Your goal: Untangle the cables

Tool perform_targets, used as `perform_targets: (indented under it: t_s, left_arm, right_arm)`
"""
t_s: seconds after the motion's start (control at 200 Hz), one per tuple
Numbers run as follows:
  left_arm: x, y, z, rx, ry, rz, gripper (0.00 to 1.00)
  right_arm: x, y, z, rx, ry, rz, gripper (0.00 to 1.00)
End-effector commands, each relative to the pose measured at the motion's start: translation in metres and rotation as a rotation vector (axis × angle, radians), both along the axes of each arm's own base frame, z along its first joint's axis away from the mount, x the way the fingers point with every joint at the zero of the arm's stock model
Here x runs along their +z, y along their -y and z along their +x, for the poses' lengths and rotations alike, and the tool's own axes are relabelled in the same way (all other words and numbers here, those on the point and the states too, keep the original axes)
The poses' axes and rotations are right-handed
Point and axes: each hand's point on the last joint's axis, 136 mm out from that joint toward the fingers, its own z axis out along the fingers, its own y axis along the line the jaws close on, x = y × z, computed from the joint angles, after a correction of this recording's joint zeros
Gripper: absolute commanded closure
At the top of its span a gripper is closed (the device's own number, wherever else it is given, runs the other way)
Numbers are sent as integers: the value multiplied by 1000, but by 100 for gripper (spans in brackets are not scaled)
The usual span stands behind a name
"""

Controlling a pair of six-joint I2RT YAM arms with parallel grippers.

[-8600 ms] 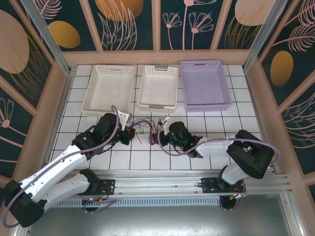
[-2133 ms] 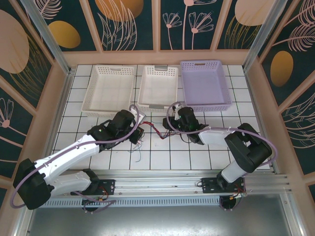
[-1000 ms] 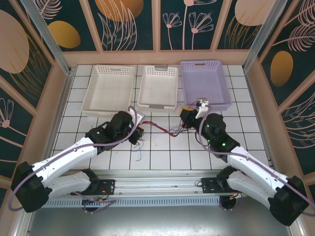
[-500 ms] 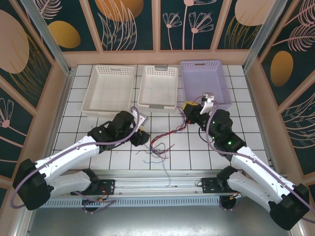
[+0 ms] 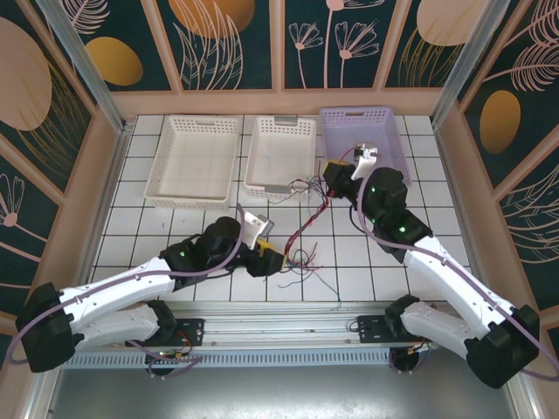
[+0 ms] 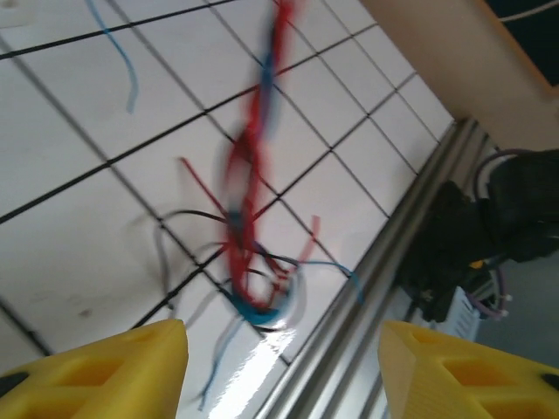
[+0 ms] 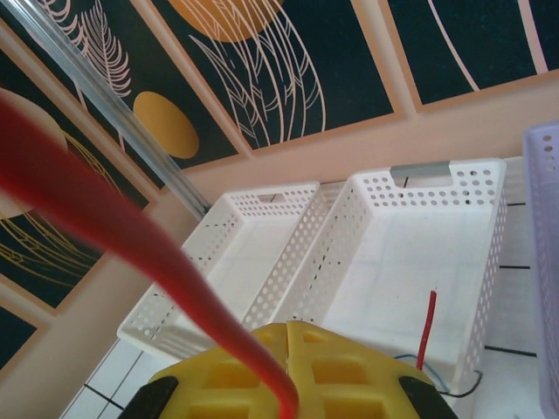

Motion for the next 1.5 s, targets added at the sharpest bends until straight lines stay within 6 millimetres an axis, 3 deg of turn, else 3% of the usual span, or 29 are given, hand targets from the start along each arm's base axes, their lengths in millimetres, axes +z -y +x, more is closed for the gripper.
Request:
perform_targets:
  t_s: [0.0,0.14,0.32,0.581,0.821,1.021,1.496]
  left_arm:
    - [15,28,-13,-76,27,-64,41]
    - [2,40,-25,-110,38,-34,41]
    - [-14,34,-23,-67,40,-10,41]
    - [-25,11,8,164,78,4,41]
    - [-11,-17,31,410,89,-196,36]
    - [12,-8,26,379,81,-366,34]
    - [-5,26,16,275,11,-392,34]
  right_arm:
    - [31,3,13,-17,30,38,100]
    - [36,-3,23,-10,12,51,100]
    - [47,-5,26,-5,13,72,100]
    - [65,-3,23,-7,32,78,100]
    - [75,-5,19,12,35,99,100]
    - [73,-6,19,19,28,113,100]
    - [79,-8,18,34,28,147,100]
